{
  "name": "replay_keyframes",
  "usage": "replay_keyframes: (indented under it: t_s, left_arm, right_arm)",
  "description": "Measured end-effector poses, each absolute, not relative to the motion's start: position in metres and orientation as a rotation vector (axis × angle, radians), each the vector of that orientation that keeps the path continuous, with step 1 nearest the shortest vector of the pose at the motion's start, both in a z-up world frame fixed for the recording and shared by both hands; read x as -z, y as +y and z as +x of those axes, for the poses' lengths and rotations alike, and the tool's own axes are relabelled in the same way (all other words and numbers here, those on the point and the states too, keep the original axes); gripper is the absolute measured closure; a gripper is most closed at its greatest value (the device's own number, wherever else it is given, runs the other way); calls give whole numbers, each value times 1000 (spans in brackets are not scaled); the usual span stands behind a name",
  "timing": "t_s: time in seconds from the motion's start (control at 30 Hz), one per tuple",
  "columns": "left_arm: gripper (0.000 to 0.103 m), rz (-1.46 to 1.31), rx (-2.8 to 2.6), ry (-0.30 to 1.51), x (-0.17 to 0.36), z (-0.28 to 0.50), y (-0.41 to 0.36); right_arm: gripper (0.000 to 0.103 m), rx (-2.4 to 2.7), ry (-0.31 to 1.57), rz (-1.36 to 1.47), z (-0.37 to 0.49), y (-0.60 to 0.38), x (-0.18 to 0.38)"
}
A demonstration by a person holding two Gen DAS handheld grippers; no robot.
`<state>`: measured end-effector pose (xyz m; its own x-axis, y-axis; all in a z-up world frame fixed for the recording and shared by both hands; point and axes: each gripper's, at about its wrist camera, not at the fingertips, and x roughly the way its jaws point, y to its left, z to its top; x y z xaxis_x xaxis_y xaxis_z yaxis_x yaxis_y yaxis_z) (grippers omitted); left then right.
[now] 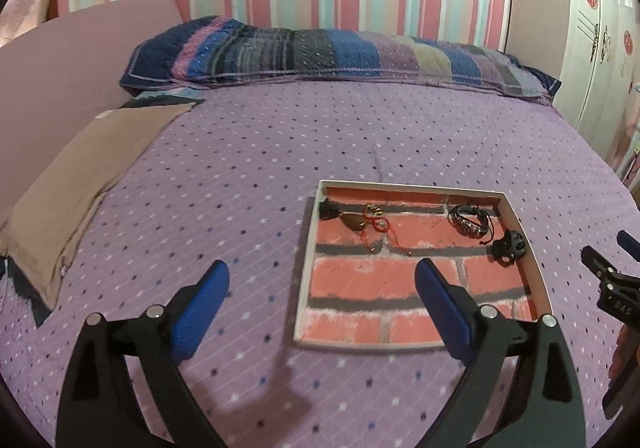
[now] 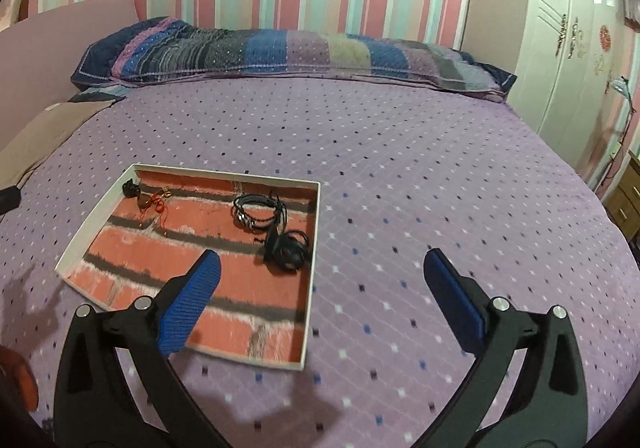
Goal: Organize jewelry
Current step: 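Lift both tools away from the tray toward the remaining jewelry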
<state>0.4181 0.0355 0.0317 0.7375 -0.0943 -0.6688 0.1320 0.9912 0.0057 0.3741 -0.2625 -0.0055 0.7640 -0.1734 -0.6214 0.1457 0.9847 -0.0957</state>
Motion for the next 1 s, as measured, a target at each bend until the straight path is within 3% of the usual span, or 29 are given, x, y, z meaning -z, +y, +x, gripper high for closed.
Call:
replay_keyframes:
  t_s: [1.0]
  left_arm:
    - [8,51,80,642,3,230,94]
  right_arm:
    - [4,224,685,-34,196,-248,40]
